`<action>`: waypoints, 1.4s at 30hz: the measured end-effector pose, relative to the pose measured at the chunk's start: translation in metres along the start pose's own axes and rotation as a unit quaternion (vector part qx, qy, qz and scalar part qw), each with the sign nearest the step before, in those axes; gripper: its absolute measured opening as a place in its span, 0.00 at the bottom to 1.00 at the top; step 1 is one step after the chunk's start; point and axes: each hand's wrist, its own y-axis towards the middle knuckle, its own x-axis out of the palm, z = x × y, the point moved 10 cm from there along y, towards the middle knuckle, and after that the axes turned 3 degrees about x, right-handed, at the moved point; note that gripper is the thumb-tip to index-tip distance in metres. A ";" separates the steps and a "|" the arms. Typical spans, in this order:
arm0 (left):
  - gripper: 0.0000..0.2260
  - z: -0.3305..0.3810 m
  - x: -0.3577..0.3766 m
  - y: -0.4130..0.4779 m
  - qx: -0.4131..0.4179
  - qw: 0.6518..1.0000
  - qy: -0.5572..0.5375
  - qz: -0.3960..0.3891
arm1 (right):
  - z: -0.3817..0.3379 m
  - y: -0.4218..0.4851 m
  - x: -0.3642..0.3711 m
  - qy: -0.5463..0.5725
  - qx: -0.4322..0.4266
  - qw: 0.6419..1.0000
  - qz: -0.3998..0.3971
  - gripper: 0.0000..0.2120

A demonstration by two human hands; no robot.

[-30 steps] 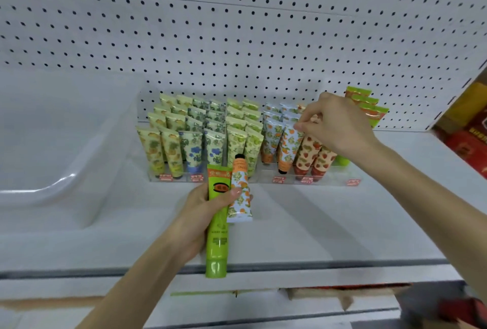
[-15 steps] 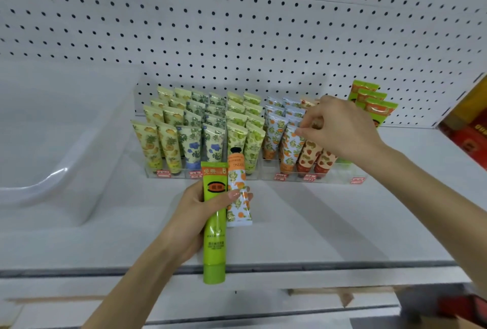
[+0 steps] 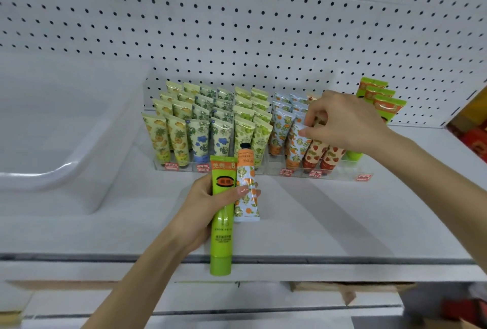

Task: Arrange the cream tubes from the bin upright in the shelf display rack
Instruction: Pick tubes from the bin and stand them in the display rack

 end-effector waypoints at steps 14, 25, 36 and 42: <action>0.17 0.003 -0.003 -0.009 0.015 0.998 -0.032 0.052 | -0.038 -0.064 0.014 0.354 0.031 0.934 -0.044 0.05; 0.13 0.012 0.015 -0.028 0.089 0.983 -0.127 0.095 | -0.068 -0.116 0.083 0.598 0.139 0.786 -0.065 0.02; 0.17 0.020 -0.002 -0.028 0.124 0.983 -0.089 0.104 | -0.014 -0.110 0.036 0.659 0.146 0.737 0.032 0.05; 0.12 0.031 -0.007 -0.019 0.130 0.986 -0.042 0.099 | 0.010 -0.077 -0.005 0.544 0.118 0.825 0.092 0.07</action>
